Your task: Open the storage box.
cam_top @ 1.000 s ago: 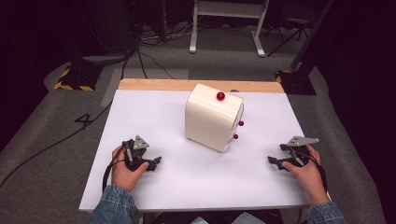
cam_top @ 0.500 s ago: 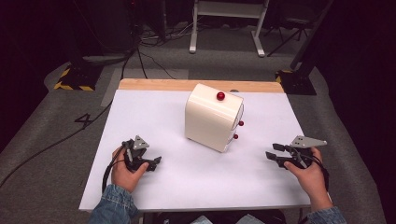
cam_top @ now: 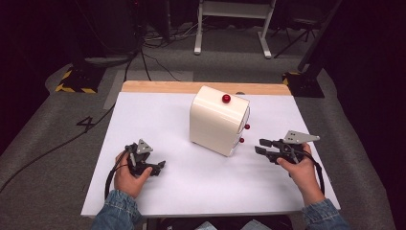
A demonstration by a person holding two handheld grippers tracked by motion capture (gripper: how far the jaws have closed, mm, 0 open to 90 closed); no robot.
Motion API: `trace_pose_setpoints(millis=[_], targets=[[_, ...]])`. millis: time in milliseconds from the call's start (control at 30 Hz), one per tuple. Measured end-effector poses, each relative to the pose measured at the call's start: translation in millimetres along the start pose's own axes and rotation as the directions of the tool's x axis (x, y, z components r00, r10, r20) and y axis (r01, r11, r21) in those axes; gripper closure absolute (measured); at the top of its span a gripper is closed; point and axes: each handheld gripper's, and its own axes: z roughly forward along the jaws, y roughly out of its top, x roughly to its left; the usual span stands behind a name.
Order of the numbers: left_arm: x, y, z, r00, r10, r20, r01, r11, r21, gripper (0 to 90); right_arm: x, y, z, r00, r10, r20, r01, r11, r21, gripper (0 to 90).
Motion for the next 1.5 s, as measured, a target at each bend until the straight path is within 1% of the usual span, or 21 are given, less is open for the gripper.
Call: trace_pose_setpoints(millis=[33, 67, 100, 300, 333, 367, 400, 500, 633, 867, 933, 1033, 1200, 1267, 1367, 1500], targets=[[0.0, 0.0, 0.0, 1.0000, 0.000, 0.000, 0.000, 1.0000, 0.000, 15.4, -1.0, 0.4, 5.8, 0.9999, -0.001, -0.010, 0.001, 1.000, -0.005, 59.1], [-0.1, -0.1, 0.1, 1.0000, 0.001, -0.002, -0.001, 1.0000, -0.002, 15.4, -1.0, 0.4, 5.8, 0.9999, -0.001, -0.010, 0.001, 1.000, -0.005, 59.1], [-0.2, -0.2, 0.1, 1.0000, 0.000, -0.002, 0.000, 1.0000, -0.003, 15.5, -3.1, 0.1, 14.4, 0.9996, -0.001, -0.027, 0.001, 1.000, -0.012, 59.7], [-0.8, -0.3, 0.1, 1.0000, 0.001, -0.007, -0.001, 1.0000, -0.003, 15.5, -9.7, -4.5, 33.5, 0.9990, -0.004, -0.045, 0.003, 1.000, -0.011, 61.7], [-0.8, -0.3, 0.1, 1.0000, 0.001, -0.007, -0.001, 1.0000, -0.003, 15.5, -9.7, -4.5, 33.5, 0.9990, -0.004, -0.045, 0.003, 1.000, -0.011, 61.7], [-0.8, -0.3, 0.1, 1.0000, 0.001, -0.007, -0.001, 1.0000, -0.002, 15.5, -11.1, -6.3, 38.7, 0.9987, 0.000, -0.051, 0.000, 1.000, -0.010, 62.0], [-0.9, -0.3, 0.1, 1.0000, 0.002, -0.008, -0.002, 1.0000, -0.003, 15.5, -11.1, -6.3, 38.7, 0.9987, 0.000, -0.051, 0.000, 1.000, -0.010, 62.0], [-0.8, -0.4, 0.1, 1.0000, 0.003, -0.008, -0.003, 1.0000, -0.003, 15.5, -13.7, -9.2, 48.7, 0.9983, 0.007, -0.057, -0.007, 1.000, 0.000, 63.4], [-0.7, -0.3, 0.0, 1.0000, 0.002, -0.008, -0.002, 1.0000, -0.002, 15.5, -14.4, -10.5, 54.9, 0.9979, 0.005, -0.064, -0.005, 1.000, 0.003, 65.8], [-0.8, -0.4, 0.1, 1.0000, 0.004, -0.008, -0.004, 1.0000, -0.003, 15.5, -15.8, -10.2, 62.6, 0.9961, -0.018, -0.086, 0.018, 1.000, -0.007, 70.1], [-0.7, -0.3, 0.2, 0.9999, 0.006, -0.010, -0.006, 1.0000, -0.004, 15.5, -16.7, -10.4, 63.0, 0.9963, -0.024, -0.083, 0.024, 1.000, -0.008, 73.8], [-0.7, -0.3, 0.2, 0.9999, 0.007, -0.010, -0.007, 1.0000, -0.004, 15.5, -18.2, -10.8, 62.9, 0.9957, -0.020, -0.090, 0.019, 1.000, -0.013, 74.3], [-0.7, -0.3, 0.2, 0.9999, 0.006, -0.009, -0.006, 1.0000, -0.004, 15.5, -17.1, -10.4, 61.1, 0.9963, -0.031, -0.080, 0.031, 1.000, -0.007, 74.4], [-0.7, -0.3, 0.2, 0.9999, 0.006, -0.009, -0.006, 1.0000, -0.004, 15.5, -16.9, -10.3, 57.3, 0.9967, -0.033, -0.075, 0.033, 0.999, 0.004, 74.4], [-0.7, -0.3, 0.2, 0.9999, 0.006, -0.009, -0.006, 1.0000, -0.004, 15.5, -16.0, -9.7, 50.2, 0.9972, -0.043, -0.061, 0.043, 0.999, 0.003, 74.4], [-0.7, -0.3, 0.0, 1.0000, 0.002, -0.008, -0.002, 1.0000, -0.001, 15.5, -15.1, -11.9, 37.5, 0.9982, -0.039, -0.045, 0.040, 0.999, 0.013, 74.4]])
